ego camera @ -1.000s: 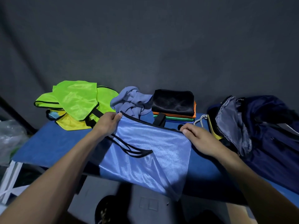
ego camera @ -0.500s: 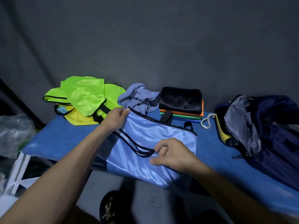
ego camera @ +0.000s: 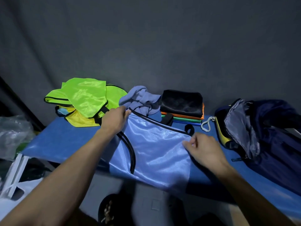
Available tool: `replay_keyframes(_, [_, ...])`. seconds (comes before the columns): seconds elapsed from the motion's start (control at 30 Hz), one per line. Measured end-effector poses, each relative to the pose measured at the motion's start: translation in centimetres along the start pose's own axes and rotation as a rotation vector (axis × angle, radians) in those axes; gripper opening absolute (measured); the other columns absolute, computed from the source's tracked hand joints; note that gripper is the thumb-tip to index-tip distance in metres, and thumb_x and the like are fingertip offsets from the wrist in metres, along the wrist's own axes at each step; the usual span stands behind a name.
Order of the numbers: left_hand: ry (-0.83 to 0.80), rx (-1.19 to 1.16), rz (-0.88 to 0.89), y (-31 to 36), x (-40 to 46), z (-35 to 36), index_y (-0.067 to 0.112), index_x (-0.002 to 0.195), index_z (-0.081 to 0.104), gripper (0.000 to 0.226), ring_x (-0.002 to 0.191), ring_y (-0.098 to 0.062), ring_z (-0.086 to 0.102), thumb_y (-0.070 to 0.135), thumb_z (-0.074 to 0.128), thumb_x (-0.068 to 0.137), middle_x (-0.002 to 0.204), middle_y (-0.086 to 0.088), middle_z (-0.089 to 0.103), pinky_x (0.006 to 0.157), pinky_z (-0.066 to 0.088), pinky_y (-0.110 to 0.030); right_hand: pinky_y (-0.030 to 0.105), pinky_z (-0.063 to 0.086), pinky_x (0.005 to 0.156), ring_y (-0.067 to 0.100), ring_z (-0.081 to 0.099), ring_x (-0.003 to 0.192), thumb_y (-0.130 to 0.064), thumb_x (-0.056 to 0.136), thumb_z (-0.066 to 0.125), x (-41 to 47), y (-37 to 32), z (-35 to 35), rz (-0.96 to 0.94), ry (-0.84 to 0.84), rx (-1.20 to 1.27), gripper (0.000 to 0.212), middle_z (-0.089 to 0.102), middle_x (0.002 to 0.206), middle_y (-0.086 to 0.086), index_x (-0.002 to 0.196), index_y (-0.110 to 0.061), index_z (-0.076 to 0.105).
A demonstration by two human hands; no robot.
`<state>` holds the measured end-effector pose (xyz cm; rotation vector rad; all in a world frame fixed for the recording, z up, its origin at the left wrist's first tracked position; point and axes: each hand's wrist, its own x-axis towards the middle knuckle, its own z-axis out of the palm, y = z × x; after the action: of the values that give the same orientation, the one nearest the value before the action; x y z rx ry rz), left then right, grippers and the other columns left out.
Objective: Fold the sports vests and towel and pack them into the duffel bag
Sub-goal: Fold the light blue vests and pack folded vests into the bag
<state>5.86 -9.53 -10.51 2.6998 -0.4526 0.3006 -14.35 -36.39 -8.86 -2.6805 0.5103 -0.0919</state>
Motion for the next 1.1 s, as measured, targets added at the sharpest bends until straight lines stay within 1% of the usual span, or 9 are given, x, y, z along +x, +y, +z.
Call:
replay_keyframes(0.13, [0.064, 0.167, -0.036, 0.7, -0.4, 0.0, 0.010, 0.105, 0.053, 0.031, 0.094, -0.041, 0.060, 0.040, 0.046, 0.105, 0.104, -0.016, 0.063, 0.065, 0.041, -0.043, 0.040, 0.062, 0.054, 0.029, 0.070, 0.054, -0.048, 0.092, 0.069, 0.2, 1.1, -0.6, 0.277, -0.113, 0.429, 0.045, 0.071, 0.068, 0.017, 0.074, -0.010, 0.054])
replay_keyframes(0.27, [0.202, 0.175, 0.271, 4.5, -2.5, -0.6, 0.013, 0.116, 0.058, 0.031, 0.100, -0.035, 0.052, 0.033, 0.058, 0.092, 0.114, -0.012, 0.054, 0.074, 0.045, -0.045, 0.031, 0.057, 0.049, 0.020, 0.064, 0.050, -0.047, 0.087, 0.076, 0.9, 0.8, -0.1, 0.365, -0.195, 0.711, 0.045, 0.064, 0.072, 0.010, 0.083, -0.006, 0.058])
replay_keyframes(0.37, [-0.109, -0.090, 0.481, 7.4, -6.2, 0.5, 0.022, 0.128, 0.053, 0.043, 0.113, -0.025, 0.048, 0.053, 0.042, 0.099, 0.127, -0.001, 0.049, 0.093, 0.046, -0.045, 0.023, 0.045, 0.040, 0.015, 0.056, 0.041, -0.044, 0.083, 0.082, 1.4, 0.2, 0.7, 0.406, -0.213, 0.804, 0.045, 0.059, 0.063, 0.007, 0.081, -0.009, 0.053])
replay_keyframes(0.43, [-0.307, 0.067, 0.474, 7.4, -7.9, 1.9, 0.031, 0.153, 0.031, 0.069, 0.144, -0.028, 0.028, 0.071, 0.028, 0.097, 0.159, -0.001, 0.028, 0.118, 0.026, -0.051, 0.020, 0.034, 0.036, 0.011, 0.045, 0.035, -0.035, 0.083, 0.084, 1.6, 0.0, 1.2, 0.392, -0.194, 0.824, 0.041, 0.053, 0.054, 0.004, 0.071, -0.012, 0.053])
replay_keyframes(0.53, [-0.381, 0.202, 0.404, 6.6, -8.6, 3.2, 0.036, 0.162, -0.008, 0.085, 0.155, -0.026, -0.018, 0.080, 0.014, 0.093, 0.170, 0.003, -0.017, 0.123, -0.010, -0.057, 0.021, 0.028, 0.038, 0.012, 0.040, 0.036, -0.024, 0.084, 0.083, 1.5, 0.0, 1.8, 0.352, -0.155, 0.873, 0.033, 0.052, 0.049, 0.002, 0.066, -0.014, 0.057])
replay_keyframes(0.7, [-0.500, 0.134, 0.368, 10.3, -11.1, 3.5, 0.039, 0.158, -0.019, 0.087, 0.151, -0.028, -0.031, 0.083, 0.012, 0.090, 0.165, 0.005, -0.031, 0.121, -0.016, -0.059, 0.026, 0.039, 0.052, 0.018, 0.056, 0.051, -0.022, 0.076, 0.083, 1.7, 2.4, -0.6, 0.359, -0.010, 0.879, 0.025, 0.066, 0.062, 0.011, 0.073, -0.003, 0.068])
replay_keyframes(0.83, [-0.505, 0.121, 0.328, 11.9, -11.6, 3.4, 0.039, 0.161, -0.009, 0.083, 0.154, -0.028, -0.024, 0.081, 0.014, 0.093, 0.167, 0.004, -0.024, 0.122, -0.013, -0.058, 0.032, 0.027, 0.058, 0.020, 0.035, 0.055, -0.035, 0.079, 0.084, 2.1, 4.7, -1.7, 0.380, -0.040, 0.705, 0.051, 0.037, 0.065, 0.009, 0.065, -0.020, 0.037])
replay_keyframes(0.93, [-0.376, 0.136, 0.342, 10.6, -10.6, 2.0, 0.036, 0.156, 0.028, 0.066, 0.153, -0.032, 0.013, 0.069, 0.030, 0.099, 0.168, -0.002, 0.013, 0.122, 0.016, -0.052, 0.035, 0.024, 0.059, 0.021, 0.035, 0.061, -0.056, 0.085, 0.075, 2.5, 4.2, -1.1, 0.390, -0.002, 0.591, 0.061, 0.032, 0.067, 0.004, 0.069, -0.020, 0.028])
replay_keyframes(1.1, [-0.060, 0.183, 0.082, 6.1, -6.9, -0.6, 0.020, 0.112, 0.055, 0.036, 0.105, -0.032, 0.056, 0.052, 0.053, 0.096, 0.114, -0.006, 0.055, 0.082, 0.047, -0.043, 0.036, 0.020, 0.063, 0.020, 0.025, 0.057, -0.067, 0.089, 0.061, 3.1, 4.3, -0.2, 0.384, 0.077, 0.618, 0.065, 0.022, 0.064, 0.001, 0.068, -0.020, 0.021])
